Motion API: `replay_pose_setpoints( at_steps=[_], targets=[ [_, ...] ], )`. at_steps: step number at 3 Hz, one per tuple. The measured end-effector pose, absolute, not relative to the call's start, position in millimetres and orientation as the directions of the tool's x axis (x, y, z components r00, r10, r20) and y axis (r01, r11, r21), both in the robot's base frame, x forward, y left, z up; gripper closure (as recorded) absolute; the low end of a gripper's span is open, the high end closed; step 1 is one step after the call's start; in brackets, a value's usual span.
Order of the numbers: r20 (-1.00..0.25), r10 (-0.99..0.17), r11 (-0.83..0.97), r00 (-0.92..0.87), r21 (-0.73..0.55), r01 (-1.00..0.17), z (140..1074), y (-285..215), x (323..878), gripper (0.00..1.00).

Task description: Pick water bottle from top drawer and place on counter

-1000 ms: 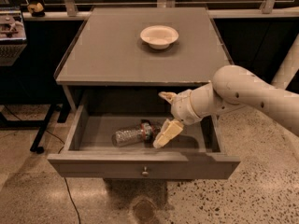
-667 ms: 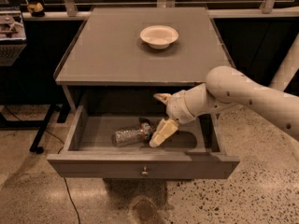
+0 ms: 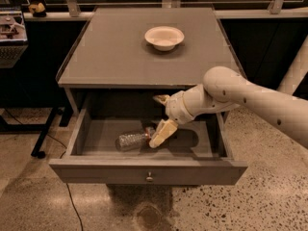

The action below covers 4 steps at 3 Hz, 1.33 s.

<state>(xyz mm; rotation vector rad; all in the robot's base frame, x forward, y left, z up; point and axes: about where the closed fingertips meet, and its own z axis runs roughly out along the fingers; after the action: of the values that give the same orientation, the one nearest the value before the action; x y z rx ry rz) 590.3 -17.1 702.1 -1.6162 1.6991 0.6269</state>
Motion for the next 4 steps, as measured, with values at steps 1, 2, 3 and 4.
replay_pose_setpoints(
  at_steps=[1, 2, 3, 4],
  targets=[
    [-0.750, -0.662, 0.136, 0.005, -0.127, -0.982, 697.9, -13.6, 593.2, 0.00],
    [-0.728, -0.683, 0.211, -0.047, -0.135, -0.968, 692.5, -15.1, 591.3, 0.00],
    [-0.728, -0.684, 0.213, -0.049, -0.135, -0.968, 692.2, -15.1, 591.2, 0.00],
    [-0.733, -0.677, 0.230, -0.068, -0.123, -0.965, 684.3, -13.8, 590.1, 0.00]
  ],
)
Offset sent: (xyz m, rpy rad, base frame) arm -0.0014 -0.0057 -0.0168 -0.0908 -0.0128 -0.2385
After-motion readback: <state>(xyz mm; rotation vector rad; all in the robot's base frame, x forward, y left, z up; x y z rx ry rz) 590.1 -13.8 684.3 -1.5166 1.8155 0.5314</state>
